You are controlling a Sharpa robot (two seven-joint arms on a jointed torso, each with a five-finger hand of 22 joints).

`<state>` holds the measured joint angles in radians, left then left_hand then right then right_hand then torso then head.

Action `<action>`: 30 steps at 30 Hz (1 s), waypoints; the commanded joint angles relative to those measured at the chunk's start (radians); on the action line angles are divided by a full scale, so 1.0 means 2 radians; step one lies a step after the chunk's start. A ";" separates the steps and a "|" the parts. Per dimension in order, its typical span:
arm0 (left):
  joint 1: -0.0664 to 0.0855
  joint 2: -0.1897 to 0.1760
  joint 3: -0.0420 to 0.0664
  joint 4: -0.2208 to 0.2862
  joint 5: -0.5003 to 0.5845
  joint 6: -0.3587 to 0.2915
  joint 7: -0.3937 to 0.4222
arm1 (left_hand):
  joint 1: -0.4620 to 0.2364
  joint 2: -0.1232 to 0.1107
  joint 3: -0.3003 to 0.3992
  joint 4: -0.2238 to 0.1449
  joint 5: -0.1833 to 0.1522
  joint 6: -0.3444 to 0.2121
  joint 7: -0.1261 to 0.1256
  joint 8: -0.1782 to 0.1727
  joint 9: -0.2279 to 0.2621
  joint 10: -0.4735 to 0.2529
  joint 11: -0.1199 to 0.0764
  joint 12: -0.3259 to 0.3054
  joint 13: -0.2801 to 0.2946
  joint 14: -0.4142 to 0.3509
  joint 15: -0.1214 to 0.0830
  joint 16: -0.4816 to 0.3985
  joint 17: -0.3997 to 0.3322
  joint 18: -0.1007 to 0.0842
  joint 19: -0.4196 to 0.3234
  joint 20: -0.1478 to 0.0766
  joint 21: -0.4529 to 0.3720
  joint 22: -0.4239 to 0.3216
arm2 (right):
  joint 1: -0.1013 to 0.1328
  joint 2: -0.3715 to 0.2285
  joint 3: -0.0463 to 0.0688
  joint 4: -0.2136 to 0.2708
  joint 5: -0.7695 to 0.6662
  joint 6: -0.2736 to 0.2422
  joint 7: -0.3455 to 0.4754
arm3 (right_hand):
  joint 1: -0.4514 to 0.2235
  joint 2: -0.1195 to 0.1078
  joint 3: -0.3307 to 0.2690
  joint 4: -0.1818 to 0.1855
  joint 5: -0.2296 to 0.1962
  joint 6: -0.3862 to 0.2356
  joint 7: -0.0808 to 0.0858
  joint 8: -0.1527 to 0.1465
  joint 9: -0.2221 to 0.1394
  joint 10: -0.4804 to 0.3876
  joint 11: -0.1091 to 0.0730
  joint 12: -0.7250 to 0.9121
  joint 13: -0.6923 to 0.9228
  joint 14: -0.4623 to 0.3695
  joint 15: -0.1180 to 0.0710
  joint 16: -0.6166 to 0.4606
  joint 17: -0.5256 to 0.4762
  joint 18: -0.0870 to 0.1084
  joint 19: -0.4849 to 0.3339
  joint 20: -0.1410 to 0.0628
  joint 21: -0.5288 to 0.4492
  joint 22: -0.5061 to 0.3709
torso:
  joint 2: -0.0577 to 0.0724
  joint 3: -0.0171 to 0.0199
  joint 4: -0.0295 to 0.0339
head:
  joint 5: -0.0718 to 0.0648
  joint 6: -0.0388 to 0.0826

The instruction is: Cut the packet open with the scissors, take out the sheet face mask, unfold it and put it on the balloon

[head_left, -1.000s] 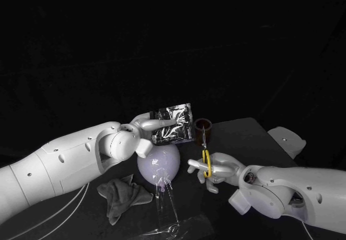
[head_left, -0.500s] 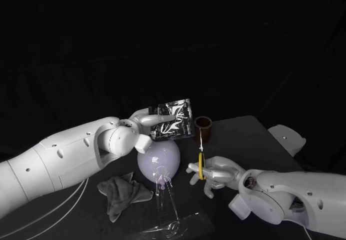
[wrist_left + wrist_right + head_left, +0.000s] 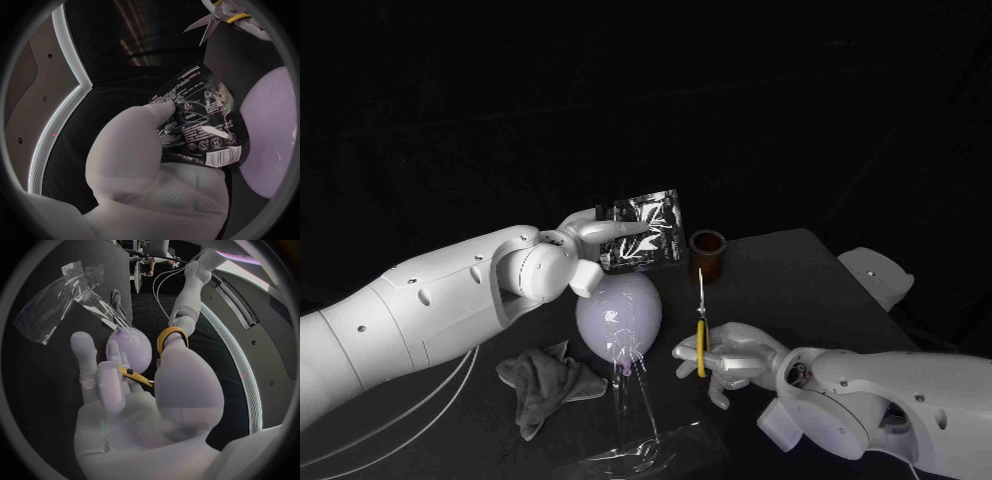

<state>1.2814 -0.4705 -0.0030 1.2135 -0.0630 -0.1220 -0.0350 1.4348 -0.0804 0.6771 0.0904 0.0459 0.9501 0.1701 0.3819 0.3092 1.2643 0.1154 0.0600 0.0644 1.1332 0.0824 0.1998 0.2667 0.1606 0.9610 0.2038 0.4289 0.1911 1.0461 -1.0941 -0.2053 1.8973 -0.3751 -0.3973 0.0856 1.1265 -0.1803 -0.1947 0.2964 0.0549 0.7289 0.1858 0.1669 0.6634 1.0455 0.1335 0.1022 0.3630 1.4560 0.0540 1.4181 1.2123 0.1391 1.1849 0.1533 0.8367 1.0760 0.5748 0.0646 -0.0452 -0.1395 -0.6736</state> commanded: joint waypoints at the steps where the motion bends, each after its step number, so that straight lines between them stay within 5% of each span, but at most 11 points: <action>1: 0.002 0.002 0.001 -0.002 0.005 0.005 0.007 | -0.002 0.003 0.000 -0.002 0.002 0.000 0.002 0.001 0.066 0.006 -0.002 0.003 0.000 0.003 0.000 -0.002 0.001 0.009 -0.002 -0.001 0.003 0.001 | -0.001 0.001 0.000 0.002 0.001 -0.013 -0.001 | 0.011 0.035 0.013 -0.005 -0.004 0.050 0.000 0.029 0.008 0.038 -0.007 0.016 0.000 0.011 -0.009 0.007 0.012 0.004 0.012 -0.004 0.019 0.013 | 0.000 0.0001 -0.0002 | 0.000 0.001; 7: 0.002 0.002 0.001 -0.002 0.009 0.010 0.009 | -0.003 0.004 0.000 -0.003 0.002 0.000 0.002 0.001 0.067 0.006 -0.002 0.003 0.000 0.004 0.000 -0.002 0.001 0.009 -0.003 -0.001 0.005 0.002 | -0.002 0.003 0.000 -0.001 0.006 -0.026 -0.004 | 0.052 0.067 0.007 -0.015 -0.004 0.142 -0.048 0.095 0.036 0.176 -0.057 0.076 0.023 0.022 -0.047 0.012 0.023 -0.001 0.028 -0.035 0.048 0.032 | 0.000 0.0000 0.0005 | 0.000 0.000; 9: 0.002 0.002 0.001 -0.001 0.010 0.013 0.009 | -0.003 0.004 0.000 -0.003 0.002 0.000 0.002 0.001 0.067 0.006 -0.002 0.003 0.000 0.004 0.000 -0.002 0.001 0.009 -0.003 -0.002 0.005 0.002 | -0.003 0.004 0.000 -0.002 0.005 -0.027 -0.008 | 0.059 0.072 -0.008 -0.017 -0.005 0.173 -0.080 0.156 0.088 0.233 -0.079 0.201 0.129 0.025 -0.072 0.009 0.022 -0.003 0.033 -0.053 0.055 0.038 | 0.000 0.0001 0.0006 | 0.000 0.000; 11: 0.002 0.002 0.001 -0.001 0.010 0.014 0.009 | -0.003 0.004 0.000 -0.003 0.002 0.000 0.002 0.001 0.067 0.006 -0.002 0.003 0.000 0.004 0.000 -0.002 0.001 0.009 -0.003 -0.002 0.005 0.002 | -0.003 0.004 0.000 -0.003 0.002 -0.028 -0.012 | 0.059 0.075 -0.012 -0.016 -0.003 0.181 -0.084 0.179 0.108 0.241 -0.087 0.297 0.213 0.027 -0.075 0.012 0.029 -0.004 0.036 -0.057 0.060 0.041 | 0.000 0.0001 0.0003 | 0.000 0.000; 13: 0.002 0.002 0.001 -0.001 0.010 0.015 0.009 | -0.003 0.004 0.000 -0.003 0.002 0.000 0.002 0.001 0.067 0.006 -0.002 0.003 0.000 0.004 0.000 -0.002 0.001 0.009 -0.003 -0.002 0.005 0.002 | -0.003 0.004 0.000 -0.004 0.000 -0.028 -0.015 | 0.057 0.081 -0.030 -0.011 -0.004 0.168 -0.097 0.243 0.178 0.249 -0.100 0.513 0.408 0.035 -0.084 0.026 0.059 -0.006 0.042 -0.066 0.069 0.048 | 0.000 0.0000 0.0001 | 0.000 -0.001; 14: 0.002 0.002 0.001 -0.001 0.011 0.016 0.009 | -0.003 0.004 0.000 -0.003 0.002 0.000 0.002 0.001 0.067 0.006 -0.002 0.003 0.000 0.004 0.000 -0.002 0.001 0.009 -0.003 -0.002 0.005 0.002 | -0.003 0.004 0.000 -0.004 -0.001 -0.028 -0.017 | 0.064 0.098 -0.048 -0.007 -0.004 0.158 -0.110 0.335 0.268 0.237 -0.102 0.598 0.487 0.038 -0.098 0.034 0.075 -0.013 0.047 -0.075 0.075 0.054 | 0.000 -0.0001 -0.0001 | 0.000 -0.002; 17: 0.002 0.001 0.001 -0.001 0.011 0.017 0.009 | -0.004 0.004 0.000 -0.004 0.002 0.000 0.002 0.001 0.067 0.006 -0.002 0.003 0.000 0.004 0.000 -0.002 0.001 0.009 -0.003 -0.002 0.005 0.002 | -0.003 0.004 0.000 -0.004 -0.003 -0.028 -0.021 | 0.063 0.094 -0.058 -0.007 -0.003 0.187 -0.105 0.382 0.295 0.249 -0.109 0.660 0.540 0.043 -0.092 0.044 0.100 -0.010 0.050 -0.080 0.082 0.059 | 0.000 0.0000 -0.0001 | 0.000 -0.002; 21: 0.002 -0.001 0.001 -0.002 0.013 0.020 0.010 | -0.005 0.004 0.000 -0.004 0.002 0.000 0.002 0.001 0.067 0.006 -0.002 0.003 0.000 0.004 0.000 -0.002 0.001 0.009 -0.003 -0.002 0.006 0.003 | -0.003 0.003 0.000 -0.005 -0.007 -0.026 -0.023 | 0.075 0.111 -0.080 -0.010 -0.002 0.289 -0.116 0.535 0.383 0.263 -0.117 0.734 0.604 0.056 -0.099 0.074 0.172 -0.017 0.071 -0.086 0.119 0.085 | 0.000 -0.0001 0.0003 | -0.001 -0.001; 24: 0.002 -0.002 0.001 -0.002 0.014 0.021 0.010 | -0.005 0.004 0.000 -0.004 0.002 0.000 0.002 0.001 0.067 0.006 -0.002 0.003 0.000 0.004 0.000 -0.002 0.001 0.009 -0.003 -0.002 0.006 0.003 | -0.003 0.003 0.000 -0.007 -0.008 -0.019 -0.023 | 0.077 0.124 -0.087 -0.008 -0.003 0.347 -0.120 0.611 0.419 0.263 -0.121 0.734 0.604 0.057 -0.101 0.076 0.179 -0.021 0.083 -0.089 0.142 0.102 | 0.000 -0.0004 0.0005 | 0.000 -0.002; 27: 0.002 -0.002 0.001 -0.002 0.015 0.022 0.011 | -0.005 0.004 0.000 -0.004 0.002 0.000 0.002 0.001 0.067 0.006 -0.002 0.003 0.000 0.004 0.000 -0.002 0.001 0.009 -0.003 -0.002 0.006 0.003 | -0.003 0.002 0.000 -0.009 -0.005 -0.013 -0.022 | 0.075 0.132 -0.091 -0.007 -0.003 0.346 -0.121 0.611 0.419 0.263 -0.123 0.734 0.604 0.057 -0.102 0.076 0.179 -0.021 0.083 -0.091 0.145 0.104 | 0.000 -0.0006 0.0004 | 0.000 -0.002; 30: 0.002 -0.002 0.001 -0.002 0.015 0.022 0.011 | -0.006 0.004 0.000 -0.004 0.002 0.000 0.002 0.001 0.068 0.007 -0.002 0.003 0.000 0.004 0.000 -0.002 0.001 0.009 -0.003 -0.002 0.007 0.003 | -0.003 0.002 0.000 -0.010 0.001 -0.012 -0.019 | 0.070 0.136 -0.102 -0.006 -0.003 0.290 -0.122 0.540 0.392 0.263 -0.124 0.734 0.604 0.057 -0.103 0.076 0.179 -0.020 0.079 -0.092 0.137 0.100 | 0.000 -0.0006 0.0001 | 0.000 -0.001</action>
<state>1.2824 -0.4754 -0.0026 1.2078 -0.0445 -0.0994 -0.0304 1.4259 -0.0820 0.6758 0.0893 0.0437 0.9481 0.1682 0.3802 0.3318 1.2656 0.1141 0.0639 0.0640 1.1346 0.0812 0.1998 0.2675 0.1604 0.9611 0.2039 0.4375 0.1956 1.0406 -1.0904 -0.2049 1.8775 -0.3743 -0.4479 0.0410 1.2476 0.0637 -0.3982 0.2836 0.0499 1.0998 0.0306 0.8065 1.3082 1.3880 -0.0285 0.5246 1.1385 1.4509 -0.1309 1.5674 1.3102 0.1120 1.3464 -0.0271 1.1111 1.2793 0.5748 0.0634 -0.0445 -0.1402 -0.6775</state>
